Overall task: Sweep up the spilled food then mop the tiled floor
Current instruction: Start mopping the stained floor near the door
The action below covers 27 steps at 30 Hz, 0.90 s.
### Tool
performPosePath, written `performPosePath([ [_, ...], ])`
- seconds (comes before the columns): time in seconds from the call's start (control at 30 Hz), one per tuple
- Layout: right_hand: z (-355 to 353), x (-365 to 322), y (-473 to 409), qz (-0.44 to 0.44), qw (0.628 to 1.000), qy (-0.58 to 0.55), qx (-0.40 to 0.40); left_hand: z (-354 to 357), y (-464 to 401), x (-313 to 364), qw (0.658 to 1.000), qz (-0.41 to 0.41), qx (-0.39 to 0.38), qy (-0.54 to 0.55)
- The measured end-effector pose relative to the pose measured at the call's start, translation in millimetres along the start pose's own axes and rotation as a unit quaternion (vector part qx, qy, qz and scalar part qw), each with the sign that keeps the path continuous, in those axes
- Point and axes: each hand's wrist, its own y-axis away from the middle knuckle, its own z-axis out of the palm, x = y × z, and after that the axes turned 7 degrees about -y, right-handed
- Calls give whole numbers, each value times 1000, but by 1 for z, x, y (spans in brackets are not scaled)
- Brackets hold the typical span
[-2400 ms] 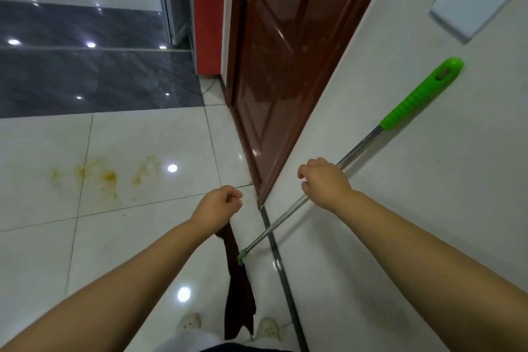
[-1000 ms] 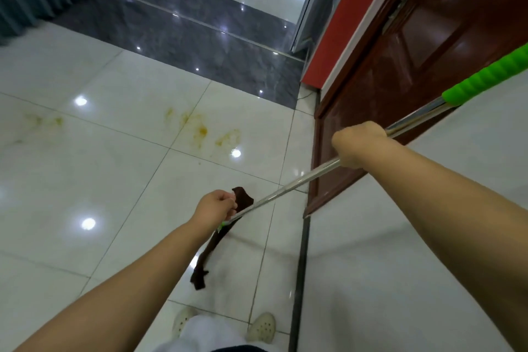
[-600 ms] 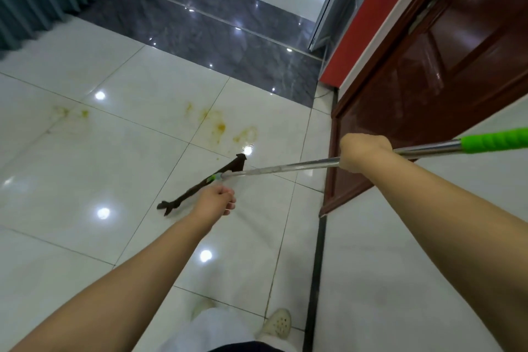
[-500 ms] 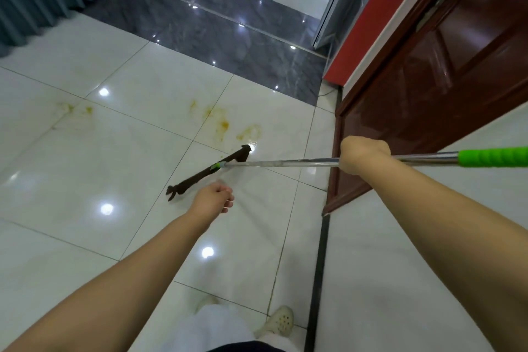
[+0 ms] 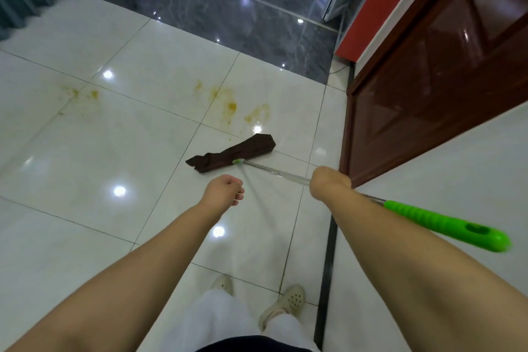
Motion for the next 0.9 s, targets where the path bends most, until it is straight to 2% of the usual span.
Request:
performPosePath([
  [0.13,21,4,0,10,997,-25,-68,17,-2,-4,999,-8,-34,-10],
  [0.27,31,6,7,30,976,-66,-204,36,-4,-10,997,-19,-68,-30],
  [0.47,38,-9,28,-51,966,-109,-228,58,-8,-6,995,-7,-87,-45],
  [0.57,39,-22,34,-55,945,-211,-243,65,-12,0,994,-17,-106,-36],
  [0.67,44,-29,38,12,888,-389,-245,70,-21,3,991,-49,-113,-58],
  [0.73,45,-28,40,62,828,-492,-263,72,-23,3,989,-102,-109,-26],
  [0.8,42,-22,41,107,744,-588,-300,76,-20,5,979,-155,-123,56],
  [0.9,34,-10,43,153,616,-684,-359,86,-19,15,939,-215,-164,215],
])
